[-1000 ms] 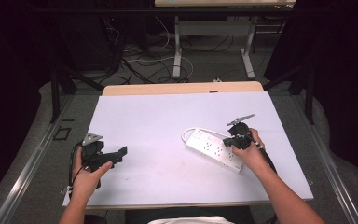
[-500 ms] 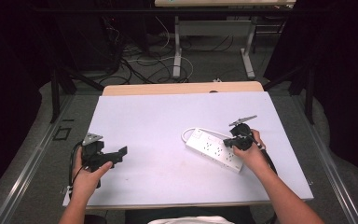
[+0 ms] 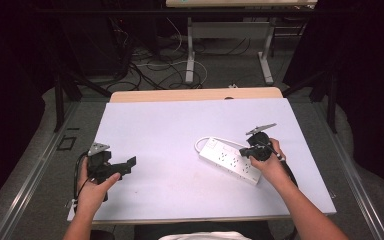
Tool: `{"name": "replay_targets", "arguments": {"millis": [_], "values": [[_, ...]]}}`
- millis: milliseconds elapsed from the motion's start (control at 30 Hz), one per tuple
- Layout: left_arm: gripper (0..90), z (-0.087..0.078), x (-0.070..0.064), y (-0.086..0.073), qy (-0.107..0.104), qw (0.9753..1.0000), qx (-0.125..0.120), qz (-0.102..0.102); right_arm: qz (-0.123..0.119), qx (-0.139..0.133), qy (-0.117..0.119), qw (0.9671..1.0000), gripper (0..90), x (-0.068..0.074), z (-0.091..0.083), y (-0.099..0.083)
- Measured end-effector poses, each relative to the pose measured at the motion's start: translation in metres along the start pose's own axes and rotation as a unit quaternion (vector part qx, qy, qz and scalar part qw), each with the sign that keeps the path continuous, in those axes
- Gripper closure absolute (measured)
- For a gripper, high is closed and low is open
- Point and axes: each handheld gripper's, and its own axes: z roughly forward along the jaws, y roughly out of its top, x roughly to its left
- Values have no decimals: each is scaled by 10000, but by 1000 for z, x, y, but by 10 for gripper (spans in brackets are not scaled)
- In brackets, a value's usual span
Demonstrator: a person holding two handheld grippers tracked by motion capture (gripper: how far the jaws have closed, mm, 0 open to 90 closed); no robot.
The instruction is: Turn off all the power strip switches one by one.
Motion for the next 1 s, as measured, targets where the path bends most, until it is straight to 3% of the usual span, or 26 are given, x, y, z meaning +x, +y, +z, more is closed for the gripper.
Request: {"name": "replay_targets", "arguments": {"millis": [233,633,800,1000], "values": [[6,-1,0,0,-2,10000,41,21,-109,-26,-4,9999,900,3,-7,1],[5,-4,-3,2,33,9999,-112,-29,-166,-59,-121,9998,900,-1,-20,-3],[5,-7,-1,2,-106,9998,-187,-2,-225,-101,-214,9995,900,-3,-26,-5],[5,-8,-1,2,-90,9998,-180,39,-196,4,-252,9995,900,-3,-27,-11]]}}
